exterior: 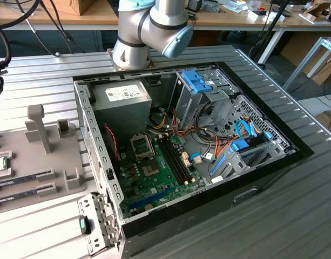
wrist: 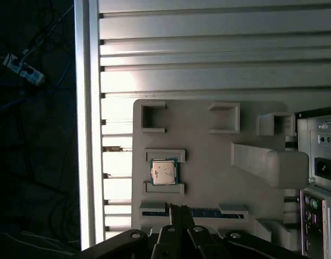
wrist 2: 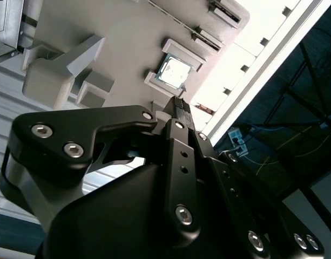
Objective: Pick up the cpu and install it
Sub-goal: 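Reach for the cpu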
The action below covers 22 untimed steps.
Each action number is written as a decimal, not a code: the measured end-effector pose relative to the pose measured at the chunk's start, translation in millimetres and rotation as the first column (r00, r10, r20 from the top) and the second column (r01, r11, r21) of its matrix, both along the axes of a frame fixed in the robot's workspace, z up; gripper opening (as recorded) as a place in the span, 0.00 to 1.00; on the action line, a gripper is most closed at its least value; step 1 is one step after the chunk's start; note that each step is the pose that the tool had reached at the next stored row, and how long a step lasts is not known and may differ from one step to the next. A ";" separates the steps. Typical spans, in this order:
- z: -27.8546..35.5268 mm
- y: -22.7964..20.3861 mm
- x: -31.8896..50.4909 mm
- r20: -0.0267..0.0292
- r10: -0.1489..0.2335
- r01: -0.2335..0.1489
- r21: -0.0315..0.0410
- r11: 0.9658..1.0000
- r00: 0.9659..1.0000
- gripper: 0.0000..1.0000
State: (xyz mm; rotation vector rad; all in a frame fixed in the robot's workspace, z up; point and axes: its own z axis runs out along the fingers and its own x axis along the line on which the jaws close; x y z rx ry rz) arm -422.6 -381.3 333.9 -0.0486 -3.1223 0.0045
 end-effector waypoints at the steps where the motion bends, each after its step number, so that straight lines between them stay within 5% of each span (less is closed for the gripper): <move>1: 0.0 0.0 0.0 0.000 0.001 -0.001 0.000 1.000 1.000 0.11; 22: -10.4 0.0 0.0 0.000 0.001 -0.001 0.000 1.000 1.000 0.11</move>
